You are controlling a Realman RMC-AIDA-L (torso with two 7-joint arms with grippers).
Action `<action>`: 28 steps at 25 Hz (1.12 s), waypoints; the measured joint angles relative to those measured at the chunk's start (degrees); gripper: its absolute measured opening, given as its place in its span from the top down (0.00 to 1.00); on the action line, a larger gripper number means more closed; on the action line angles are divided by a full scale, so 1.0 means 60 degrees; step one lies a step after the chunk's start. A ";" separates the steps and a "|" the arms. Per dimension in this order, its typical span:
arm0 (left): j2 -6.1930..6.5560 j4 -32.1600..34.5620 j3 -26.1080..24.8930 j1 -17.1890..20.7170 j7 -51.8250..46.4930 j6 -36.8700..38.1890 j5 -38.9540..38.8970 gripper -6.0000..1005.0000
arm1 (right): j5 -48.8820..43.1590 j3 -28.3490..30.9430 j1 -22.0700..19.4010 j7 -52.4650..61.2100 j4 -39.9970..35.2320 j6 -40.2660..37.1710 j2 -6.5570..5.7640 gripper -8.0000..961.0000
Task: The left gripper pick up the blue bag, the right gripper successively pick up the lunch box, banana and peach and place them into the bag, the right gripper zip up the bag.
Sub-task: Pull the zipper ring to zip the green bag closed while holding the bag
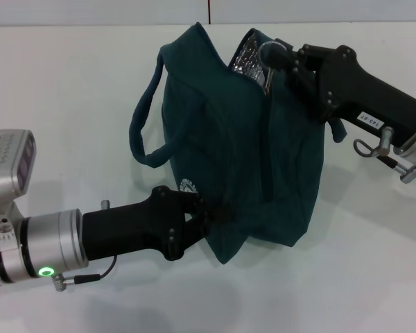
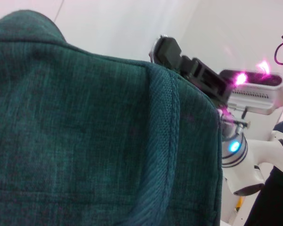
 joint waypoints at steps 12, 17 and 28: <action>-0.0017 0.0195 0.0000 0.0090 -0.0007 -0.0005 0.0370 0.94 | 0.0298 0.0005 -0.0007 0.0258 -0.0038 -0.0029 0.0000 0.92; 0.0010 0.0237 -0.0056 0.0212 -0.0009 -0.0001 0.0390 0.94 | 0.0367 0.0037 -0.0011 0.0259 0.0029 0.0045 0.0000 0.92; -0.0084 0.0223 -0.1482 0.0762 0.0199 -0.0134 0.0158 0.94 | 0.0405 -0.0257 0.0059 0.0531 -0.0056 0.0000 0.0000 0.91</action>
